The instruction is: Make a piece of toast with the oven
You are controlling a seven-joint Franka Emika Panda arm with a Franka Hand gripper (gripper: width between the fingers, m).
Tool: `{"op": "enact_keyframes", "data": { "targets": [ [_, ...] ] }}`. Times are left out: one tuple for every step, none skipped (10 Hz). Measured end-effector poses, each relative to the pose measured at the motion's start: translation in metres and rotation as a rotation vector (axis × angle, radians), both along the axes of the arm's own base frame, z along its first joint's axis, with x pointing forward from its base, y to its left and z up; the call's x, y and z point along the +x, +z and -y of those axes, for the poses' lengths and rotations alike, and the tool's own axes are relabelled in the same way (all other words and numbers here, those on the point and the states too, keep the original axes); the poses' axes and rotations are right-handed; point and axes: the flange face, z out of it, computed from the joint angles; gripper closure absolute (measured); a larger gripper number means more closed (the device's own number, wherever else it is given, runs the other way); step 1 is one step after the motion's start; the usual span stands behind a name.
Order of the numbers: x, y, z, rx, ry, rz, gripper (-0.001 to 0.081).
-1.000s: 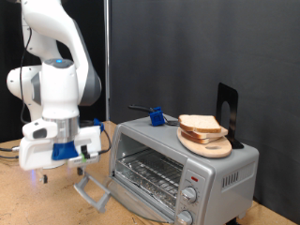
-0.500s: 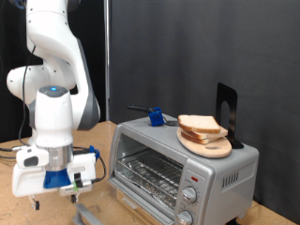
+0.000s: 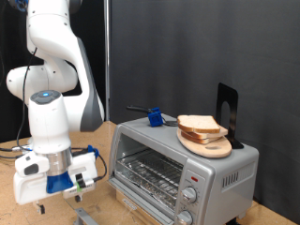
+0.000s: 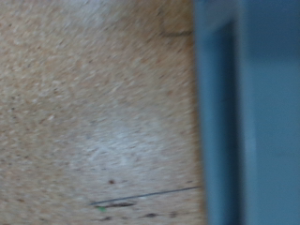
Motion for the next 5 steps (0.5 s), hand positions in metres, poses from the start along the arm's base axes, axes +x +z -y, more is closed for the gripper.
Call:
{"op": "enact_keyframes", "data": {
  "targets": [
    [-0.006, 0.016, 0.000, 0.036, 0.043, 0.002, -0.0002],
    [-0.006, 0.013, 0.000, 0.025, 0.023, -0.002, -0.0002],
    [-0.005, 0.011, -0.002, 0.041, 0.014, 0.009, -0.0002],
    [-0.002, 0.017, -0.008, 0.097, 0.021, 0.039, -0.0002],
    [0.001, 0.029, -0.015, 0.179, 0.036, 0.076, -0.0002]
  ]
}}
